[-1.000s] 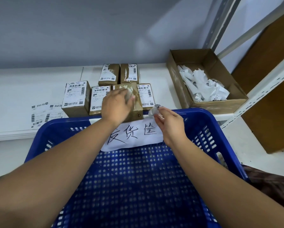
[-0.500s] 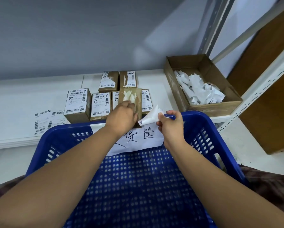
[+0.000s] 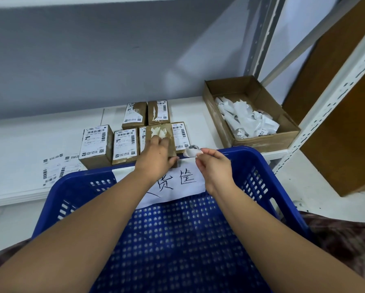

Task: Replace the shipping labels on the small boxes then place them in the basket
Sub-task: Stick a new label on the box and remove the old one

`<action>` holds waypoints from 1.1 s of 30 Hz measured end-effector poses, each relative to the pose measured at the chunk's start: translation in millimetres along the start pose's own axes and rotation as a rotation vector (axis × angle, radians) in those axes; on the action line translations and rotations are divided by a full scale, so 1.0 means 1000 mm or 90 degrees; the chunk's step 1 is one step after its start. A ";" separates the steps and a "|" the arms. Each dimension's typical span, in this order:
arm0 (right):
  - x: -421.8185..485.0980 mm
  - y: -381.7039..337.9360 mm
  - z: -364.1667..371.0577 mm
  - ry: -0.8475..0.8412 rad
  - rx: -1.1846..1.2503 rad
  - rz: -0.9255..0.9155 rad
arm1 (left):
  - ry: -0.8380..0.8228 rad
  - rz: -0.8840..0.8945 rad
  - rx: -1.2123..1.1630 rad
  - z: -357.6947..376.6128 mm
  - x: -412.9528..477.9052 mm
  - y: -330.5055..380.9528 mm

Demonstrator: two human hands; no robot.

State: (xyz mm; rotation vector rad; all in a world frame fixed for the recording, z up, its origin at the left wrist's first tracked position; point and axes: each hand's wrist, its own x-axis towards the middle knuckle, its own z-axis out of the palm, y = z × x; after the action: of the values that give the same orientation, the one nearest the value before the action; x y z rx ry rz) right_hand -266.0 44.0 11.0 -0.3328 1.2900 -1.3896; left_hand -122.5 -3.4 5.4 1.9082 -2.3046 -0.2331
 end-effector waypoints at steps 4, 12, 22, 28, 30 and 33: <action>-0.001 -0.003 -0.002 0.004 0.019 0.023 | 0.069 0.043 -0.130 -0.005 -0.006 0.006; -0.009 -0.012 -0.003 -0.076 0.048 0.006 | 0.087 -0.029 -0.472 -0.022 -0.016 0.035; -0.016 -0.017 0.003 -0.149 -0.071 -0.103 | 0.177 -0.182 -0.578 -0.029 -0.020 0.053; -0.015 -0.014 -0.001 -0.182 -0.149 -0.219 | 0.111 -0.260 -0.806 -0.032 -0.022 0.061; -0.012 -0.012 -0.002 -0.161 -0.203 -0.261 | 0.067 -0.307 -0.903 -0.037 -0.024 0.063; -0.013 -0.008 0.000 -0.125 -0.284 -0.311 | 0.020 -0.383 -1.019 -0.040 -0.028 0.063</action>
State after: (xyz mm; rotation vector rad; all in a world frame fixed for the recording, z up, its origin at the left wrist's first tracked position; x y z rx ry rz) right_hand -265.8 52.8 23.2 -1.1230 1.4004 -1.4060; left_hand -169.5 34.2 57.3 1.3907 -0.6794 -1.4652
